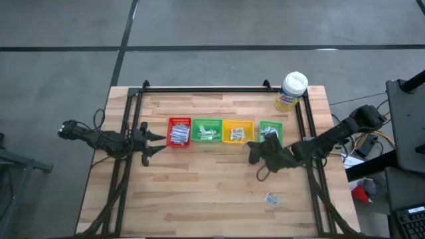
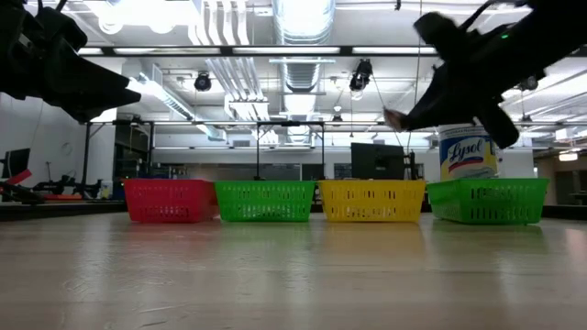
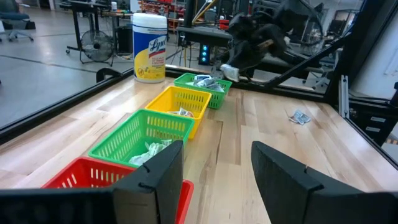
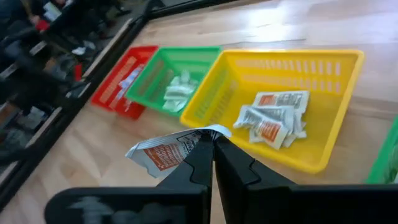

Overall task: Pick & Place First Aid Supplies
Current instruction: Put the orange ointment pack into the yellow bin

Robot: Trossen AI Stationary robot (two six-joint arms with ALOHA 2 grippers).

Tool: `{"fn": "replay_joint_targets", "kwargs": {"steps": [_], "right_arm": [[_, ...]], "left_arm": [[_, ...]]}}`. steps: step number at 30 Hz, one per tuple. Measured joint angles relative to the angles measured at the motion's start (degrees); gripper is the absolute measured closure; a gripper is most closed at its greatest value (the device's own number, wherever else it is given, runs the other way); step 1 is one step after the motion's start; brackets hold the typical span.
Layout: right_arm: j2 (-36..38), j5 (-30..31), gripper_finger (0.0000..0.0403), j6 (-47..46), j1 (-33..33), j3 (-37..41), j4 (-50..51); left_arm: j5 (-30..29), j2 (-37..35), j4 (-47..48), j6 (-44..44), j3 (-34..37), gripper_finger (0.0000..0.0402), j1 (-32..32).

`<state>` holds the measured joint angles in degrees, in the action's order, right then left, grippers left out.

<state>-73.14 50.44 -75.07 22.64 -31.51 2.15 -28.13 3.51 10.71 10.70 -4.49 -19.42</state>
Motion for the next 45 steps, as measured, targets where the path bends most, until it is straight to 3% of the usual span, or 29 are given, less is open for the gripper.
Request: {"fn": "replay_joint_targets", "kwargs": {"steps": [8, 17, 25, 45], "right_arm": [[0.4, -9.4, 0.0394, -0.4, -10.0, 0.0, -2.2], [0.6, -10.4, 0.0394, 1.7, -15.9, 0.0, -8.9], [0.6, -10.4, 0.0394, 6.2, -16.3, 0.0, -14.5], [0.6, -10.4, 0.0394, 3.1, -16.3, 0.0, -14.7]], "left_arm": [[0.0, 0.0, 0.0, 0.0, 0.0, 0.0213, 0.0], [0.0, 0.0, 0.0, 0.0, 0.0, 0.0213, 0.0], [0.0, 0.0, 0.0, 0.0, 0.0, 0.0213, 0.0], [0.0, 0.0, 0.0, 0.0, 0.0, 0.0213, 0.0]]}}
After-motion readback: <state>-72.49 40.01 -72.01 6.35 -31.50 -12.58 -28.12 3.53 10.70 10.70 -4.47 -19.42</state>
